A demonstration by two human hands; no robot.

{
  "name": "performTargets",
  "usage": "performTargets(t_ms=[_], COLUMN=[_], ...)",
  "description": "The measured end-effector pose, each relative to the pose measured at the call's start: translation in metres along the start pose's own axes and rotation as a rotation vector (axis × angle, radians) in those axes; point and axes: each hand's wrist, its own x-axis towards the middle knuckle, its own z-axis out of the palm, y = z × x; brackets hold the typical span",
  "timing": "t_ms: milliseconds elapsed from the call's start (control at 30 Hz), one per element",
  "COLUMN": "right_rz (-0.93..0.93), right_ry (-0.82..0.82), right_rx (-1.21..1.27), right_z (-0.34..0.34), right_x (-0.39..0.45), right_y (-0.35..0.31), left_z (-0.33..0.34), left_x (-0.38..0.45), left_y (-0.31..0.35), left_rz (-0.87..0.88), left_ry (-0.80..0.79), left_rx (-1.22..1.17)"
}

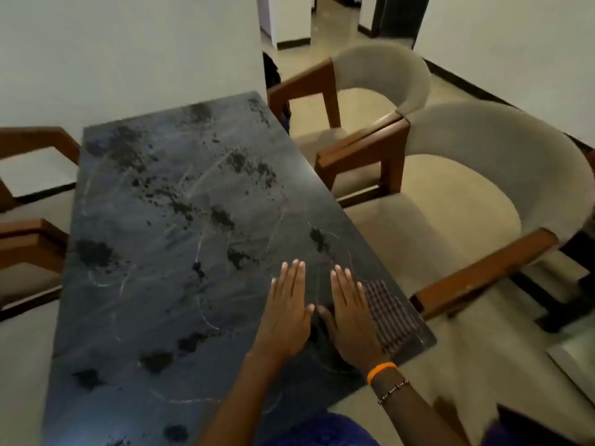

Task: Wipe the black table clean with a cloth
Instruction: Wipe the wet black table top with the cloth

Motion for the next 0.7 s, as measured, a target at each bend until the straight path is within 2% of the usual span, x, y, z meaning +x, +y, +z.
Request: performTargets(t_ms=[133, 200, 467, 567, 700], right_rz=[0.189, 0.215, 0.126, 0.168, 0.266], right_ry=[-0.114, -0.083, 0.055, 0.084, 0.037], right_rx=[-0.149, -0.195, -0.237, -0.126, 0.21], right_z=[0.013, 0.019, 0.009, -0.003, -0.023], right_x=[-0.042, -0.048, -0.027, -0.014, 0.007], right_y=[0.031, 0.037, 0.049, 0.048, 0.031], left_z=[0.029, 0.039, 0.048, 0.048, 0.043], left_x=[-0.009, -0.012, -0.01, -0.011, -0.01], left_y=[0.005, 0.009, 0.011, 0.012, 0.008], left_rz=[-0.083, -0.095, -0.204, -0.249, -0.298], left_ry=[-0.21, -0.264, -0.289, -0.271, -0.217], left_rx=[-0.043, -0.102, -0.356, -0.433, -0.5])
